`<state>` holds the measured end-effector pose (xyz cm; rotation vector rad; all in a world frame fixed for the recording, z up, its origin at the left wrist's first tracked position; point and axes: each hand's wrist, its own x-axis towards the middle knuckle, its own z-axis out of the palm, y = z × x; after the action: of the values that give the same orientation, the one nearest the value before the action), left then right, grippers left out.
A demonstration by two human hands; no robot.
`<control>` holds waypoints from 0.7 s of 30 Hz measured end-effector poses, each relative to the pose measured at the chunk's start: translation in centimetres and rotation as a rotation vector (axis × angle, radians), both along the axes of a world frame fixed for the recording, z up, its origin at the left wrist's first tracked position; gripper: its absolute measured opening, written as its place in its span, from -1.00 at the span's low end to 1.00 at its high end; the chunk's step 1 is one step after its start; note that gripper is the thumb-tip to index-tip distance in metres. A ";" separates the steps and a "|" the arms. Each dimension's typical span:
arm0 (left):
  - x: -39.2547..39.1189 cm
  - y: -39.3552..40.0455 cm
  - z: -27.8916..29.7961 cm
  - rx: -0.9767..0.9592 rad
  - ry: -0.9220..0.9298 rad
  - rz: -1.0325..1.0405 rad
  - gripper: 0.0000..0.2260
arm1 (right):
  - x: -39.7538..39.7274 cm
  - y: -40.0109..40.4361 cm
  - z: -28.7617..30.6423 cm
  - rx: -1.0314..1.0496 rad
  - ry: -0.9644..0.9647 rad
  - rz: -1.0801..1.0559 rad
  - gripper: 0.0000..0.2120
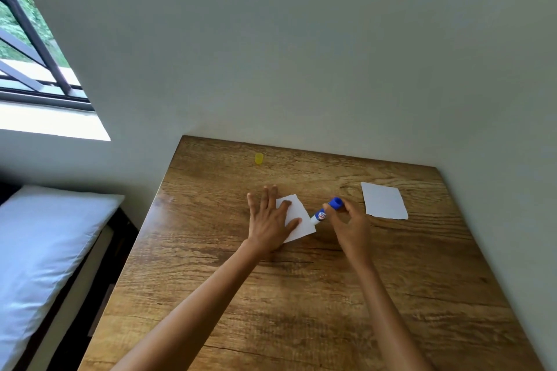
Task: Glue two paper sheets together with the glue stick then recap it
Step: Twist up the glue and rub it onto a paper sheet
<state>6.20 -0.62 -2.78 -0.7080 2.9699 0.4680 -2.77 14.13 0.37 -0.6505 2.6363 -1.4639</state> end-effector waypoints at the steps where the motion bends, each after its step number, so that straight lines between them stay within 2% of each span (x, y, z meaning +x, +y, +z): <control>1: 0.0 -0.3 0.5 0.038 0.047 0.005 -0.51 | -0.2 0.1 0.1 -0.028 -0.033 -0.011 -0.71; 3: 0.3 -1.2 1.8 0.076 0.194 -0.041 -0.60 | -0.4 0.3 0.3 -0.094 -0.073 -0.020 -0.79; 5: 0.8 -2.6 3.2 0.102 0.272 -0.211 -0.68 | -0.5 0.4 0.3 -0.131 -0.088 -0.035 -0.78; 8: 1.5 -4.2 4.4 -0.009 0.120 -0.547 -0.70 | -0.6 0.4 -0.1 -0.114 -0.094 -0.036 -0.68; 11: 1.4 -4.3 4.0 -0.027 -0.075 -0.693 -0.65 | -0.6 0.2 -0.2 -0.120 -0.097 -0.029 -0.64; 15: 0.9 -3.2 2.7 -0.013 -0.119 -0.666 -0.61 | -1.2 0.1 0.3 -0.157 -0.125 -0.044 -0.68; 21: -0.1 1.3 1.0 -0.186 -0.040 -0.342 -0.60 | -2.6 0.2 0.8 -0.120 -0.073 -0.078 -0.72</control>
<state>6.13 0.66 -1.76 -0.2033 3.0316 0.1544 -5.38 14.30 1.16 -0.4978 2.5631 -1.6439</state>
